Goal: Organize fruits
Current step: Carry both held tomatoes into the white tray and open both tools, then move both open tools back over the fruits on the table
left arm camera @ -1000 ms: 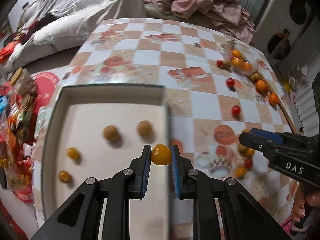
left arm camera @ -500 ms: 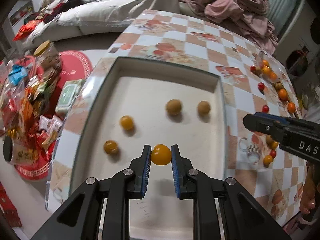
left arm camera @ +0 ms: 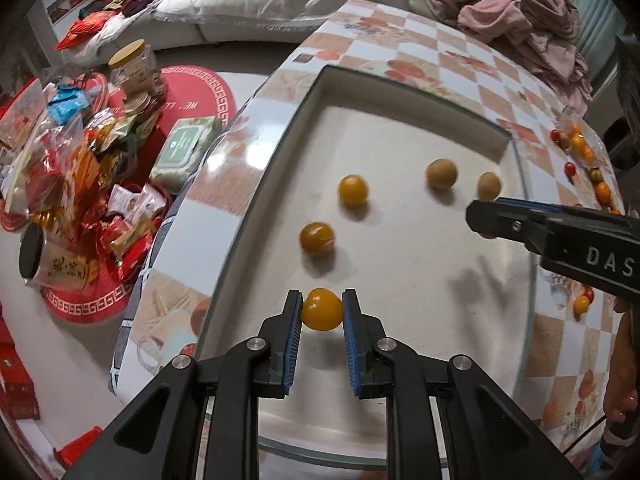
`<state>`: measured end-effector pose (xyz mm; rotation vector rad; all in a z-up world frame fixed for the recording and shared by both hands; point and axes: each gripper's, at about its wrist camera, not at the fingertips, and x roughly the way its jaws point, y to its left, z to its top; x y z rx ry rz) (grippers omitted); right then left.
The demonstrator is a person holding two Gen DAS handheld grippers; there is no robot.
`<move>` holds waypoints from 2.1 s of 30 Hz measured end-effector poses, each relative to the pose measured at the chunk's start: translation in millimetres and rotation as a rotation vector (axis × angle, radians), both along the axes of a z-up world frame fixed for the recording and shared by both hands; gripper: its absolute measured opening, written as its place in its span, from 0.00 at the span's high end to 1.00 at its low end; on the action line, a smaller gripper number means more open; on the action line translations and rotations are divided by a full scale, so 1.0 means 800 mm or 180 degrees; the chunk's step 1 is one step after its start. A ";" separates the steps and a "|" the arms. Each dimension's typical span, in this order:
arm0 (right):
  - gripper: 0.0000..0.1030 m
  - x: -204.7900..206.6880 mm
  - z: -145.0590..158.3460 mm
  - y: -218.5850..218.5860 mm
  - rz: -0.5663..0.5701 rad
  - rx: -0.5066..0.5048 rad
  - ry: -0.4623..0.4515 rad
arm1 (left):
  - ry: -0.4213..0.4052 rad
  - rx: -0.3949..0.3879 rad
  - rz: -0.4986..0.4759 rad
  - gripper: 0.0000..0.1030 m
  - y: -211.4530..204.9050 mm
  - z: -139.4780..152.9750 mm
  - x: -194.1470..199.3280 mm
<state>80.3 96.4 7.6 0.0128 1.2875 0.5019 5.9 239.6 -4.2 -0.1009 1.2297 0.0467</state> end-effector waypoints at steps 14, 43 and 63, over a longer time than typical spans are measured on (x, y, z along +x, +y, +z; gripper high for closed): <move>0.68 0.008 -0.025 0.047 0.0194 -0.0269 -0.0101 | 0.0091 0.0116 -0.0039 0.79 0.005 -0.024 0.000; 0.22 0.006 0.009 -0.004 -0.0143 -0.0012 -0.0078 | 0.0104 0.0344 -0.0174 0.35 -0.021 -0.010 0.006; 0.22 -0.044 0.021 -0.239 -0.1267 -0.0333 -0.0096 | -0.0222 0.0240 -0.0891 0.35 -0.176 0.040 0.052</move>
